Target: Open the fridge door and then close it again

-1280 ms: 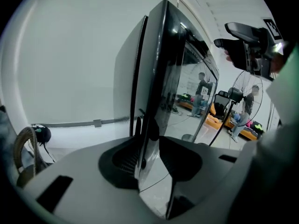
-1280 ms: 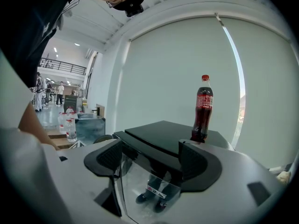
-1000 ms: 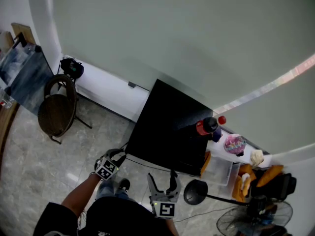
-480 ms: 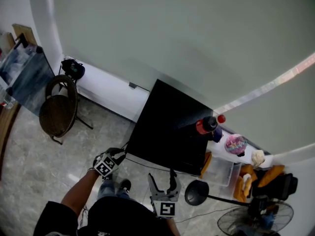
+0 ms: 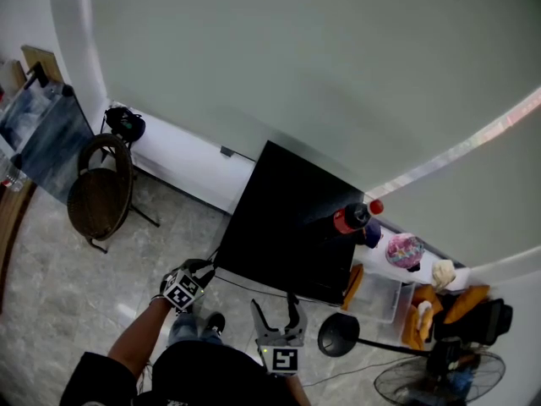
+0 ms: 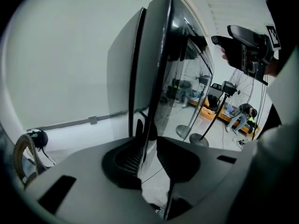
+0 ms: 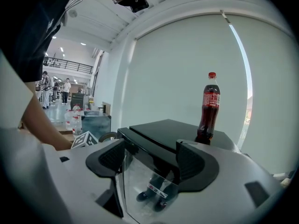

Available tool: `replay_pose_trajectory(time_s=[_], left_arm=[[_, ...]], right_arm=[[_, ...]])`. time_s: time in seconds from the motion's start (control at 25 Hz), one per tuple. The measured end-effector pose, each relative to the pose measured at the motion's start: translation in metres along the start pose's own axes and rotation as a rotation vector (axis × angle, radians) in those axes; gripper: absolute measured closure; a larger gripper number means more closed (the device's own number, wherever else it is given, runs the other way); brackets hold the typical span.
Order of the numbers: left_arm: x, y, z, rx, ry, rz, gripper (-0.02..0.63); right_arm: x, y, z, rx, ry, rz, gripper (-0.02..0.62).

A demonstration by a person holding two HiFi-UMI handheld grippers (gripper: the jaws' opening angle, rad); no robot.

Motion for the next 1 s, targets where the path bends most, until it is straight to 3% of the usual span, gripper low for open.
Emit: replay_pose_trajectory(time_s=[0.64,0.84,1.0], left_arm=[[-0.003,0.003,-0.005,0.033,0.018,-0.002,0.514],[-0.028,-0.022,-0.022,0.045,-0.029,0.024,0.522],[-0.048,-0.038,-0.032,0.042,-0.014,0.014,0.526]], right_arm=[[-0.004,-0.005,0.002,0.021,0.011,-0.02,0.252],[-0.006,-0.009,0.002,0.018,0.017,-0.023,0.252],[0.0,-0.013,0.0,0.02,0.035,-0.037,0.255]])
Point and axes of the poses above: the fingertips, and each gripper's own axes: z forward along the fingers, x to its left, y out of its top, the point moved 10 cm from there along -z, backward along the fingers, and after that the axes turned 9 degrees about x, right-handed, at the moved point
